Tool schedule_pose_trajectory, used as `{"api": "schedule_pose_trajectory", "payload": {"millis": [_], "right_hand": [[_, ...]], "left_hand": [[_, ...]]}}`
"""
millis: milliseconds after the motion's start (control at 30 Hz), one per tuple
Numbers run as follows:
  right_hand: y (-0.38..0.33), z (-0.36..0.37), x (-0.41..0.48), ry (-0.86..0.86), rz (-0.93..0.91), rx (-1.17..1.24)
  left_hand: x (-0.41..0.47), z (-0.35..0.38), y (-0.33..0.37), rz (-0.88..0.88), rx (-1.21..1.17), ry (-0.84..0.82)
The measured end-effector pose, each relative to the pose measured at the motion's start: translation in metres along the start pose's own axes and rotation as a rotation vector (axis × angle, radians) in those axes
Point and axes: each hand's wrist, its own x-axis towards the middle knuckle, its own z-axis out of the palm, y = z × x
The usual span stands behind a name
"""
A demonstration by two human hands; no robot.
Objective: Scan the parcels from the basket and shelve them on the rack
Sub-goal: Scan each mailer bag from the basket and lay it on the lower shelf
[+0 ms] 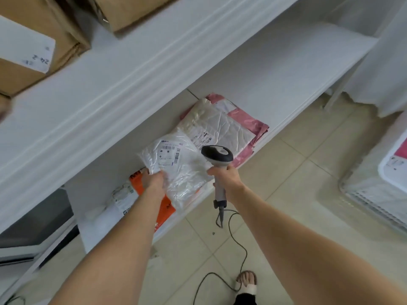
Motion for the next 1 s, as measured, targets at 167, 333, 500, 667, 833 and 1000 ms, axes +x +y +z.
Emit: {"api": "schedule_pose_trajectory", "payload": {"millis": [167, 333, 500, 667, 833, 1000], "right_hand": [[0.017, 0.017, 0.026, 0.030, 0.034, -0.037], [0.022, 0.020, 0.033, 0.073, 0.057, -0.064], [0.015, 0.016, 0.028, 0.092, 0.038, -0.045], [0.004, 0.010, 0.016, 0.100, 0.030, -0.018], [-0.019, -0.013, -0.010, 0.113, 0.013, 0.088], [-0.047, -0.066, -0.046, 0.135, -0.040, 0.228]], "left_hand": [[0.038, 0.005, -0.017, -0.018, 0.117, 0.031], [0.049, 0.014, -0.023, 0.009, 0.238, 0.013], [0.043, 0.023, -0.013, 0.100, 0.358, 0.048], [0.023, 0.030, 0.009, 0.187, 0.491, 0.015], [-0.017, 0.057, 0.034, 0.249, 0.462, -0.055], [-0.076, 0.100, 0.050, 0.374, 0.484, -0.217]]}}
